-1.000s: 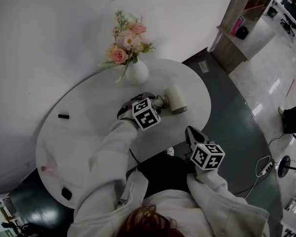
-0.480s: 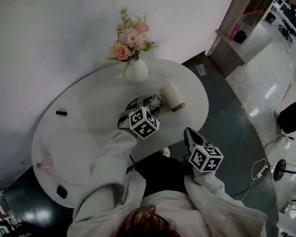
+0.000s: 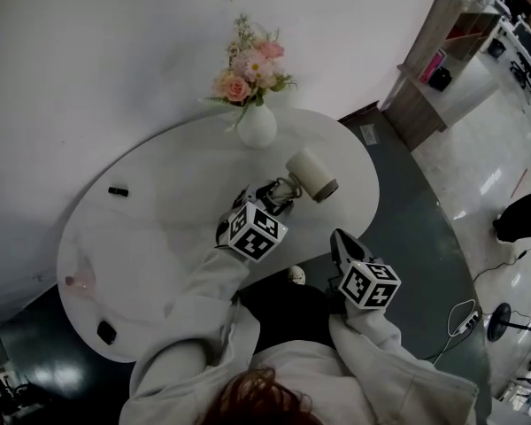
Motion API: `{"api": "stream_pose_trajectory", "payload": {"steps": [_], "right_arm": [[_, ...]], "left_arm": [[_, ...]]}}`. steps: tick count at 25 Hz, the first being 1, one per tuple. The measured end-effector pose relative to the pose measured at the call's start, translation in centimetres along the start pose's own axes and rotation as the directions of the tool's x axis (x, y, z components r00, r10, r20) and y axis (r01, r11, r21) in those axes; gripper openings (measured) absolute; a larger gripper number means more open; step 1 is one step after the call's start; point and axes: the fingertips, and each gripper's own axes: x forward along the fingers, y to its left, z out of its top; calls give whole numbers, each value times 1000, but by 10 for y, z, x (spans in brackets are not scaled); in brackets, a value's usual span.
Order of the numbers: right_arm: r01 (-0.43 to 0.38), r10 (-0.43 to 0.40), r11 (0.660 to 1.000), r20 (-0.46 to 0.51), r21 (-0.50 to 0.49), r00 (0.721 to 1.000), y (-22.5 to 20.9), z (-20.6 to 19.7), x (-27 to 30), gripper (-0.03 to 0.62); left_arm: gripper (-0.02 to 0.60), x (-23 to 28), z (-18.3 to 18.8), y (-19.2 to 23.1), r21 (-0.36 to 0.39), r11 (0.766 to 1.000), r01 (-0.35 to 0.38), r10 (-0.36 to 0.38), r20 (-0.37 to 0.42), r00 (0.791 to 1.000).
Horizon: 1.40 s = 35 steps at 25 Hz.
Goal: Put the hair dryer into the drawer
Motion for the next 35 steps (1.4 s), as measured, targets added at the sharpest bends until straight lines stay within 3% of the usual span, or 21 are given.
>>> {"api": "stream_pose_trajectory", "payload": {"steps": [10, 22, 27, 35], "right_arm": [[-42, 42, 999, -9, -14, 999, 6, 3, 2, 49], [-103, 101, 994, -57, -33, 993, 23, -3, 18, 49], [-141, 134, 988, -104, -57, 985, 39, -8, 33, 49], [-283, 254, 950, -202, -132, 946, 109, -30, 61, 49]], "left_arm": [[233, -31, -17, -14, -148, 988, -50, 53, 20, 998], [233, -69, -54, -5, -348, 923, -165, 188, 34, 982], [233, -95, -67, 5, -416, 883, -216, 254, 39, 966], [230, -165, -131, 16, -509, 782, -360, 393, -45, 918]]}}
